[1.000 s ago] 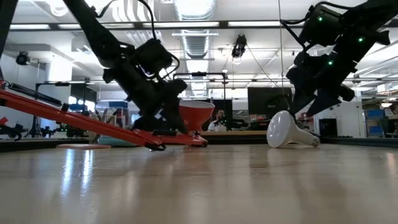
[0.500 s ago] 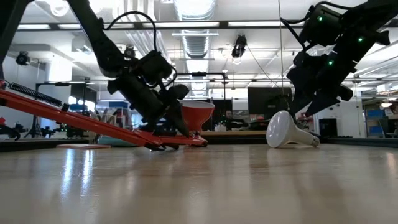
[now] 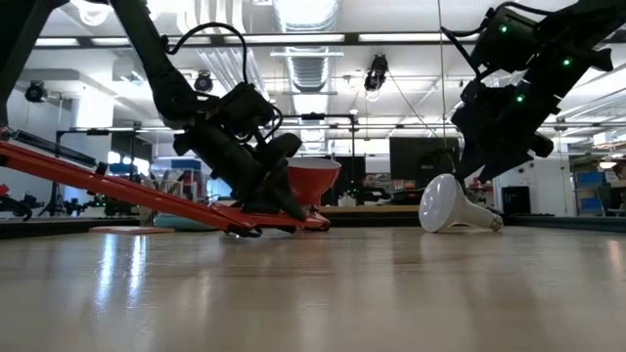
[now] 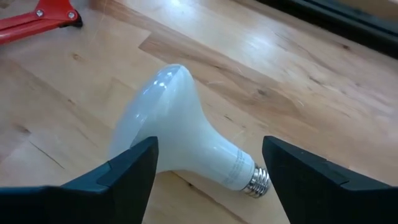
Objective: Screw lightbulb
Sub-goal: Adjust the red lamp
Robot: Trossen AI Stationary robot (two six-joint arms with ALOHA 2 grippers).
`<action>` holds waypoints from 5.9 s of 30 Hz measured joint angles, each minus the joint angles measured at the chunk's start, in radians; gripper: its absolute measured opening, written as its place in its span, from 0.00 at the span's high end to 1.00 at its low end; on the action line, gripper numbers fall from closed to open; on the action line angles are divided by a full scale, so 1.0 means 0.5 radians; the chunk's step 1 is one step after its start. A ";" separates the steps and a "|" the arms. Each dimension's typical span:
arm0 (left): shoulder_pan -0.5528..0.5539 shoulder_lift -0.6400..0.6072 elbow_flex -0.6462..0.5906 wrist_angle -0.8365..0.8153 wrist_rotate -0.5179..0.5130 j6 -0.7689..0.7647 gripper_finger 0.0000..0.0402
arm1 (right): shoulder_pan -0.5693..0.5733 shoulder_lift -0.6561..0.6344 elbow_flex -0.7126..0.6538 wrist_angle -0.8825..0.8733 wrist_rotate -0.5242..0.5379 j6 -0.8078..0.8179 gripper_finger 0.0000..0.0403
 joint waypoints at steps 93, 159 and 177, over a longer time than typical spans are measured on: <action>-0.333 -1.324 -0.840 0.310 -0.669 0.881 0.54 | -0.002 0.083 0.775 1.325 -1.093 -1.486 0.54; -0.191 -0.359 -0.461 0.144 -0.595 1.502 0.80 | -0.580 0.337 0.981 1.196 -2.163 -1.305 0.96; -0.166 -0.354 -0.458 0.151 -0.576 1.529 0.80 | -0.576 0.245 1.040 1.112 -2.191 -1.315 0.61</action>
